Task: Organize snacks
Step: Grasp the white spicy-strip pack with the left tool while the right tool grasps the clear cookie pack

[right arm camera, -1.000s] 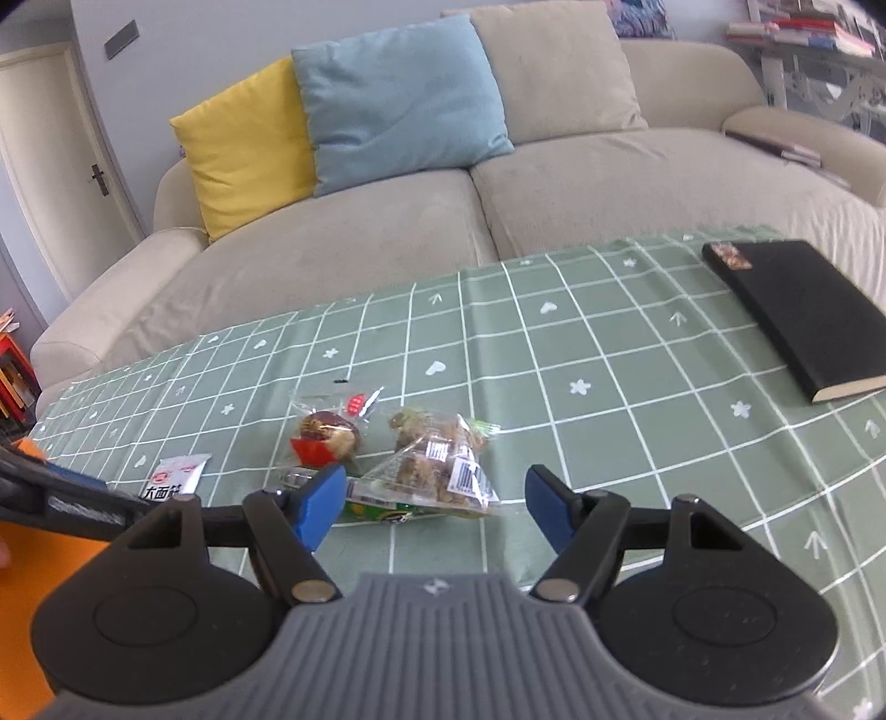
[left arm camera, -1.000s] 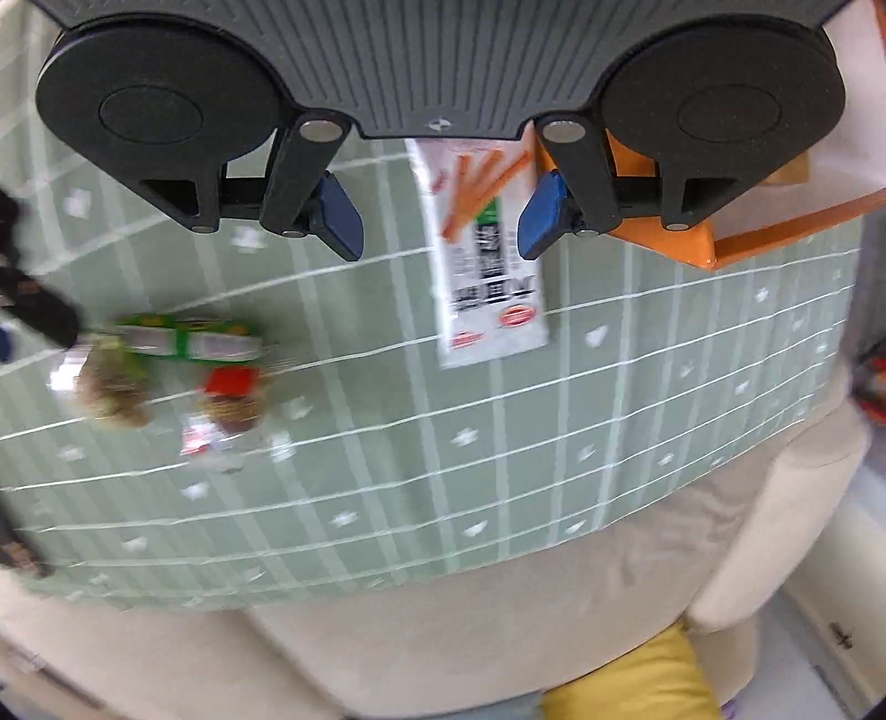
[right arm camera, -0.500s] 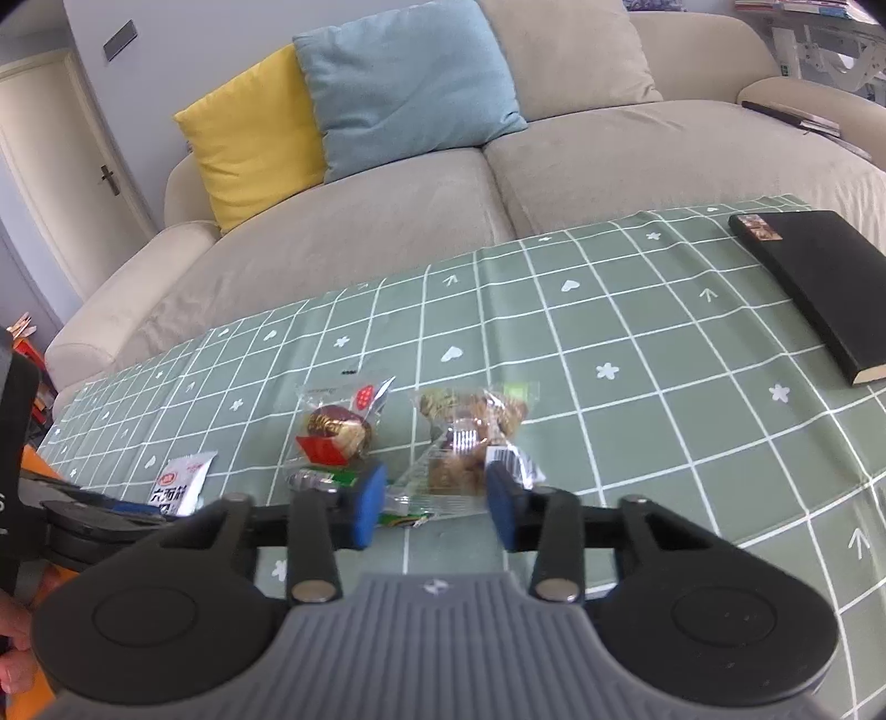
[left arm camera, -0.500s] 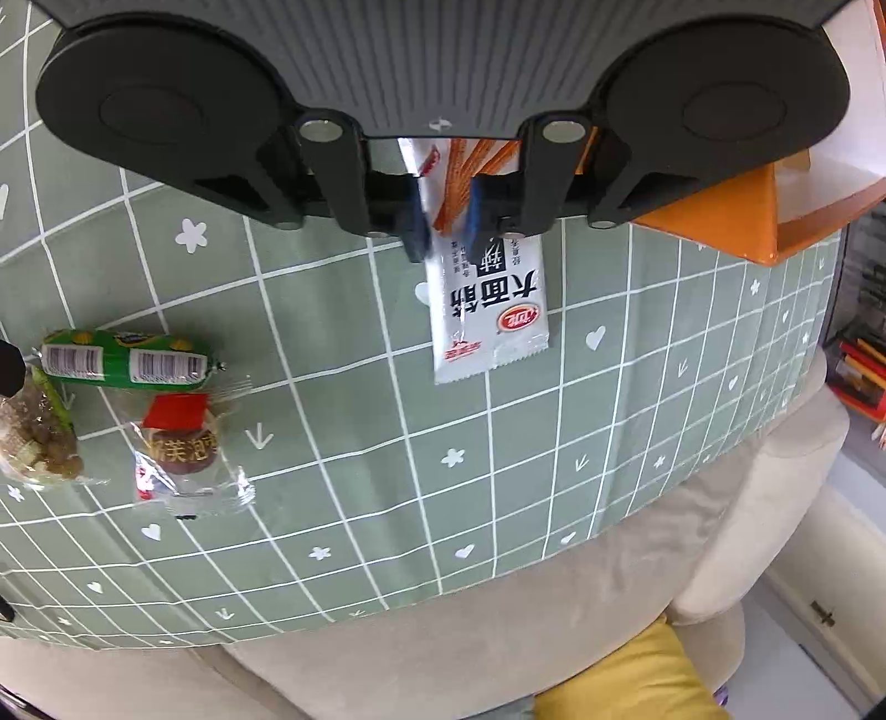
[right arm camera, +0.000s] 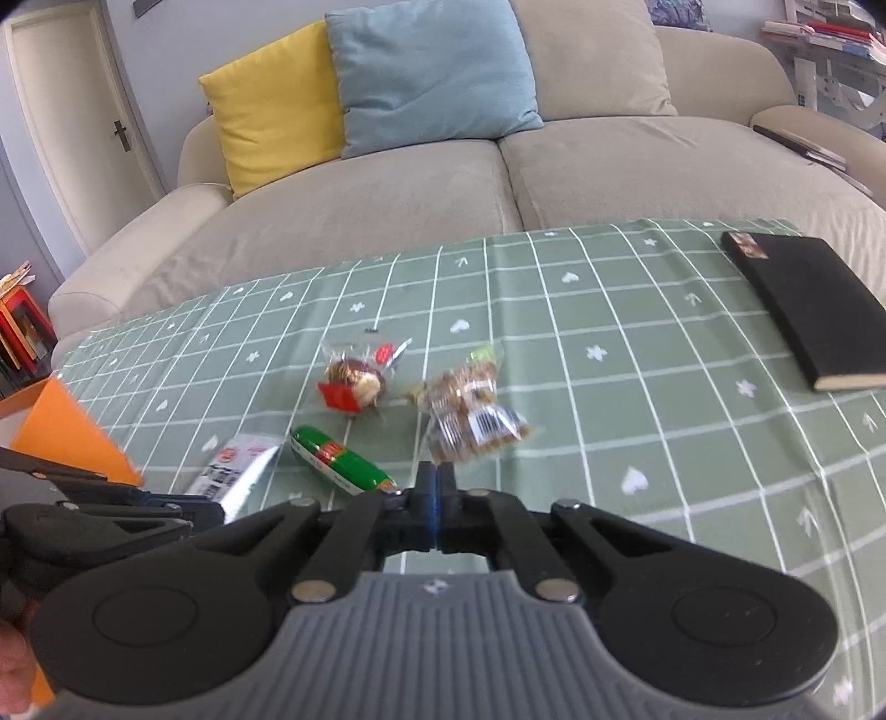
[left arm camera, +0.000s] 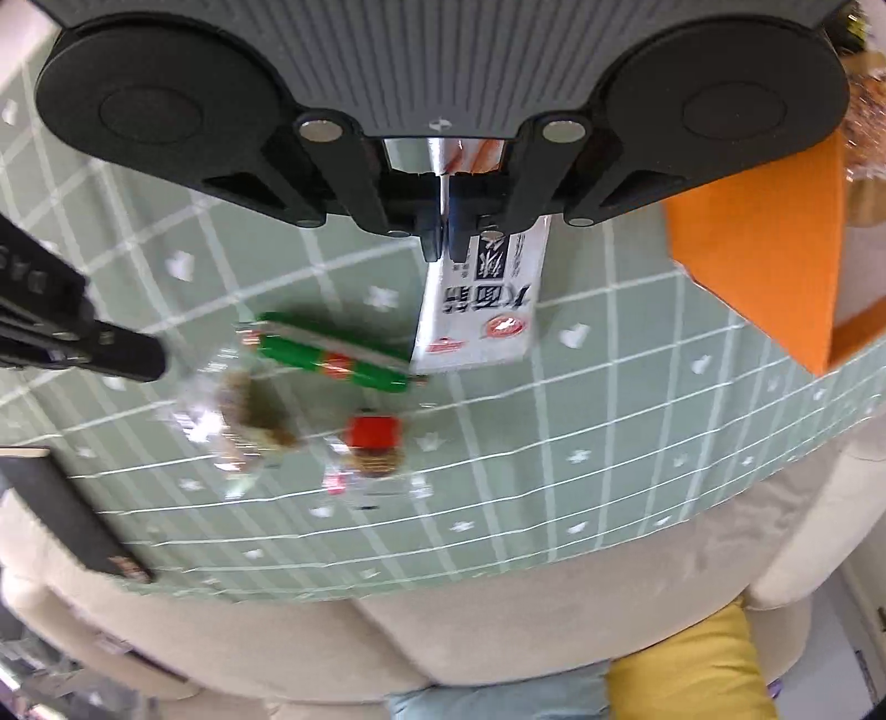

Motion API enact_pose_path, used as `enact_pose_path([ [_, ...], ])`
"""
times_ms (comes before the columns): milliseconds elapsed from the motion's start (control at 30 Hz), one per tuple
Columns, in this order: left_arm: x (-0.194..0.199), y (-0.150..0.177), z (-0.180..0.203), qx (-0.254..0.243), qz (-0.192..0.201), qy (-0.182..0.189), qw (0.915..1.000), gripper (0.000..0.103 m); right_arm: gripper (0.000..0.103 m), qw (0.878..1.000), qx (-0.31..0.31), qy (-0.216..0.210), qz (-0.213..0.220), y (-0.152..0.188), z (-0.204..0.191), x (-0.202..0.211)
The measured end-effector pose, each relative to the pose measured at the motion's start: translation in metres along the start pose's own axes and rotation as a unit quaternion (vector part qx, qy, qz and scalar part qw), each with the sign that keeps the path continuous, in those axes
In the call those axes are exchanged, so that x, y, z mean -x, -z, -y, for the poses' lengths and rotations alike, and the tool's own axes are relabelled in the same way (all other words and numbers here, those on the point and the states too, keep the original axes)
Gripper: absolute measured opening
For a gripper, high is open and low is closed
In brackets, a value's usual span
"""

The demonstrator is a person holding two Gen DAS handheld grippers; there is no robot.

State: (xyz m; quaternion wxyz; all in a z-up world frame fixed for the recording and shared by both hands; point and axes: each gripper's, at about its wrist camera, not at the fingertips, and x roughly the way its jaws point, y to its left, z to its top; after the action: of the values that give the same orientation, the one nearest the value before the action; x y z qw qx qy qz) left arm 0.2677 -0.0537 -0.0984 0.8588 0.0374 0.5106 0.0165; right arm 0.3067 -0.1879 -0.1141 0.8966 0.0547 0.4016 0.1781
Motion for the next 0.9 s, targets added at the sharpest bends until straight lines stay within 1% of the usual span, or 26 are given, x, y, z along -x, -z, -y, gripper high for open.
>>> enact_pose_path([
  [33, 0.004, 0.004, 0.003, 0.0, 0.006, 0.015, 0.9999, 0.001, 0.0, 1.0, -0.001, -0.002, 0.002, 0.003, 0.001, 0.006],
  [100, 0.009, 0.011, 0.008, -0.003, 0.012, 0.03, 0.9995, 0.001, 0.0, 1.0, -0.001, 0.0, 0.011, 0.005, 0.003, 0.014],
  [133, 0.01, 0.013, 0.01, -0.004, 0.015, 0.03, 0.9994, 0.002, 0.0, 1.0, -0.002, 0.001, 0.013, 0.006, 0.004, 0.015],
  [200, 0.011, 0.015, 0.01, -0.006, 0.02, 0.028, 0.9994, 0.008, 0.001, 1.0, -0.01, -0.006, 0.006, 0.006, 0.007, 0.014],
  [233, 0.011, 0.016, 0.009, -0.003, 0.02, 0.023, 0.9995, 0.018, 0.001, 1.0, -0.015, -0.013, 0.003, 0.006, 0.009, 0.013],
  [267, 0.012, 0.015, 0.008, 0.0, 0.021, 0.021, 0.9995, 0.033, 0.002, 1.0, -0.019, -0.018, 0.003, 0.005, 0.009, 0.011],
  [300, 0.013, 0.015, 0.007, 0.005, 0.026, 0.019, 0.9995, 0.044, 0.013, 1.0, -0.019, -0.02, 0.006, 0.005, 0.009, 0.01],
  [333, 0.013, 0.015, 0.006, 0.009, 0.031, 0.012, 0.9994, 0.067, 0.038, 1.0, -0.016, -0.019, 0.009, 0.003, 0.009, 0.009],
  [367, 0.013, 0.015, 0.005, 0.012, 0.032, 0.002, 0.9994, 0.079, 0.047, 1.0, -0.011, -0.017, 0.015, 0.002, 0.008, 0.007],
  [400, 0.011, 0.014, 0.006, 0.012, 0.03, -0.007, 0.9994, 0.079, 0.05, 1.0, -0.004, -0.015, 0.024, 0.001, 0.008, 0.006],
  [467, 0.003, 0.013, 0.008, 0.008, 0.019, -0.015, 0.9997, 0.08, 0.051, 0.999, 0.007, -0.003, 0.034, -0.002, 0.008, 0.0],
  [533, -0.005, 0.012, 0.009, 0.004, 0.011, -0.021, 0.9997, 0.083, 0.057, 0.999, 0.011, 0.006, 0.042, -0.006, 0.01, -0.008],
  [600, -0.01, 0.013, 0.008, 0.008, 0.01, -0.03, 0.9995, 0.084, 0.058, 0.999, 0.013, 0.007, 0.043, -0.008, 0.014, -0.017],
  [633, -0.013, 0.012, 0.006, 0.013, 0.01, -0.032, 0.9994, 0.086, 0.062, 0.999, 0.014, 0.004, 0.043, -0.009, 0.015, -0.021],
  [700, -0.016, 0.013, 0.002, 0.021, 0.004, -0.03, 0.9993, 0.087, 0.066, 0.999, 0.015, 0.004, 0.042, -0.01, 0.017, -0.03],
  [767, -0.021, 0.012, -0.001, 0.028, -0.002, -0.027, 0.9992, 0.087, 0.066, 0.999, 0.017, 0.005, 0.038, -0.01, 0.018, -0.038],
  [900, -0.022, 0.014, -0.002, 0.037, 0.005, -0.02, 0.9991, 0.088, 0.066, 0.999, 0.028, 0.019, 0.03, -0.006, 0.018, -0.053],
])
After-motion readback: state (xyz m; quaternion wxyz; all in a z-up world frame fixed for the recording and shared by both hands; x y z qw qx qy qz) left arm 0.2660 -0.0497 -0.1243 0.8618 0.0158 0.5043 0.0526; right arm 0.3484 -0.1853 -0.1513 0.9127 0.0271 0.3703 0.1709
